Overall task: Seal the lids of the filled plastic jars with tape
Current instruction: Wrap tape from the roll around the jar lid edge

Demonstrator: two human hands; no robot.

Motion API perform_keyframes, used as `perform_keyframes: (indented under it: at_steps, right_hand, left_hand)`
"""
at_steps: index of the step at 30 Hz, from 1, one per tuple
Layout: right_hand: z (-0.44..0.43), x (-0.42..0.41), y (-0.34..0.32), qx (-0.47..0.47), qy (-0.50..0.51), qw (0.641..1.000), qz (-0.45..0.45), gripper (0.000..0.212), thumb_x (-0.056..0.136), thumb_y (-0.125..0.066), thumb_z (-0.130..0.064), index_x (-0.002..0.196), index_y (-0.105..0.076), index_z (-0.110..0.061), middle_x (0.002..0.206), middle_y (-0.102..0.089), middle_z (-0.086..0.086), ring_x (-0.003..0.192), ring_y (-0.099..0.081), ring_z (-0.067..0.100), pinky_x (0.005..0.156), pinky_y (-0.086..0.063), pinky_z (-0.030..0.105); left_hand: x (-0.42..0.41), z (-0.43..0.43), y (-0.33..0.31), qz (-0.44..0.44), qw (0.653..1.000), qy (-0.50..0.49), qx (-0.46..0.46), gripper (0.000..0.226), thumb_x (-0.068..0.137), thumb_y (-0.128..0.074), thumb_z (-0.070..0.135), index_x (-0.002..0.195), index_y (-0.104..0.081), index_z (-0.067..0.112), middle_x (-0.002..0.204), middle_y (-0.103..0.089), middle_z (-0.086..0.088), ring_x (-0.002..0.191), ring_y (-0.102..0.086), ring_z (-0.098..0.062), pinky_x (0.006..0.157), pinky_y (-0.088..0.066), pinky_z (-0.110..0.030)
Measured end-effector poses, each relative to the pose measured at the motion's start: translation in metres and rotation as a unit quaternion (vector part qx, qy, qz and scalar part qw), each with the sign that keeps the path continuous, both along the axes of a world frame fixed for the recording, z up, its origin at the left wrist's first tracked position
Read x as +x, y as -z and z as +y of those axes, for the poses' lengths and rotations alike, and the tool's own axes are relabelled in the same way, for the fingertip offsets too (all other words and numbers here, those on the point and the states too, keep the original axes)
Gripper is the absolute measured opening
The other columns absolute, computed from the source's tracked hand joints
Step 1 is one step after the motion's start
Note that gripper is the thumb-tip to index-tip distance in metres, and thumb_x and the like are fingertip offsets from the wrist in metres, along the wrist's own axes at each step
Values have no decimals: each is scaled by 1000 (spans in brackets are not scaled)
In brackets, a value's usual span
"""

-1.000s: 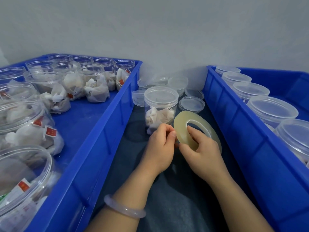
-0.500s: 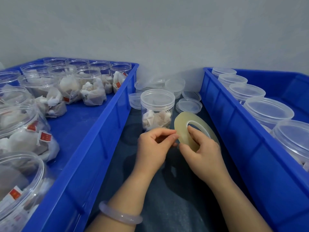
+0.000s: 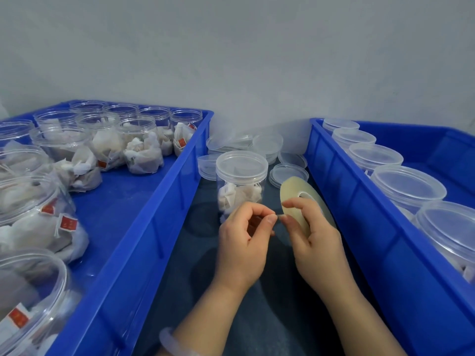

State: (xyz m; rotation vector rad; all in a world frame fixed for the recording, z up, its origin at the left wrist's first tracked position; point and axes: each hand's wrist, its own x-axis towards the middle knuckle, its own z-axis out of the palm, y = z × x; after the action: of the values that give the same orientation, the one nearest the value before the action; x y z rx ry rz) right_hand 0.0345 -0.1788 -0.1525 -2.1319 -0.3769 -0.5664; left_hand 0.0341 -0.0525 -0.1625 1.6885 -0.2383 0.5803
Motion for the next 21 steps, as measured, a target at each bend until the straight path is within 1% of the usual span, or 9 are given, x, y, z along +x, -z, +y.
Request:
perform_keyframes:
  at_steps: [4, 8, 10, 12, 13, 15, 17, 19, 21]
  right_hand:
    - [0, 4, -4, -6, -7, 1000, -6, 29, 91, -61, -15, 82, -57, -42, 88, -61, -23, 80, -56, -5, 66, -39, 5]
    - [-6, 21, -31, 11, 31, 999, -6, 32, 89, -63, -22, 70, -55, -46, 72, -59, -23, 75, -52, -14, 63, -35, 1]
    - [-6, 32, -49, -16, 29, 999, 13, 29, 90, -60, -29, 68, -52, -46, 71, -58, -19, 73, -50, -11, 60, -36, 4]
    - [-3, 43, -60, -81, 8, 996, 37, 25, 91, -60, -28, 72, -52, -43, 77, -59, -13, 77, -52, -4, 63, -37, 9]
    - [1, 47, -64, -108, -4, 993, 48, 22, 91, -60, -26, 75, -55, -39, 81, -59, -11, 79, -54, 1, 67, -39, 13]
    - [5, 53, -67, -138, -28, 988, 69, 17, 91, -61, -25, 77, -58, -35, 86, -61, -8, 82, -56, 9, 70, -40, 13]
    - [4, 56, -65, -133, -46, 986, 87, 17, 91, -61, -26, 77, -58, -36, 91, -63, -8, 84, -56, 8, 72, -38, 5]
    - [3, 60, -60, -141, -54, 984, 91, 19, 90, -62, -26, 75, -58, -37, 94, -64, -5, 86, -56, 8, 72, -37, 4]
    - [2, 65, -56, -143, -56, 984, 89, 19, 89, -64, -25, 75, -59, -36, 95, -65, -3, 86, -56, 9, 72, -37, 8]
  left_hand:
    - [0, 0, -2, -45, 998, -37, 33, 5, 83, -65, 16, 79, -66, 19, 76, -65, 11, 74, -60, -7, 66, -48, -17]
    - [4, 8, -11, -91, 988, -121, -15, 6, 84, -58, 30, 79, -60, 27, 78, -62, 10, 73, -57, -7, 66, -44, -13]
    - [14, 16, -16, -111, 977, -178, -34, 5, 83, -60, 25, 87, -60, 27, 92, -61, 4, 87, -57, -11, 77, -45, -20]
    - [26, 20, -18, -95, 975, -197, -26, 33, 78, -69, 7, 106, -60, 21, 119, -55, -6, 112, -51, -18, 96, -40, -22]
    - [30, 21, -19, -74, 982, -170, -21, 47, 74, -71, 7, 115, -56, 24, 132, -46, -9, 124, -42, -15, 102, -33, -14]
    - [36, 21, -20, -37, 996, -86, -12, 61, 68, -69, 20, 120, -44, 39, 147, -27, -5, 135, -24, 4, 102, -21, -2]
    - [43, 21, -15, -38, 999, -37, 3, 68, 65, -70, 26, 121, -37, 43, 150, -25, -3, 135, -20, 11, 106, -22, -6]
    - [49, 22, -7, -65, 996, -49, 22, 73, 60, -79, 28, 120, -38, 39, 141, -37, -6, 132, -35, -5, 108, -29, -17]
    - [55, 21, -1, -77, 994, -75, 34, 80, 55, -90, 26, 116, -39, 39, 132, -44, -7, 123, -42, -11, 104, -32, -15]
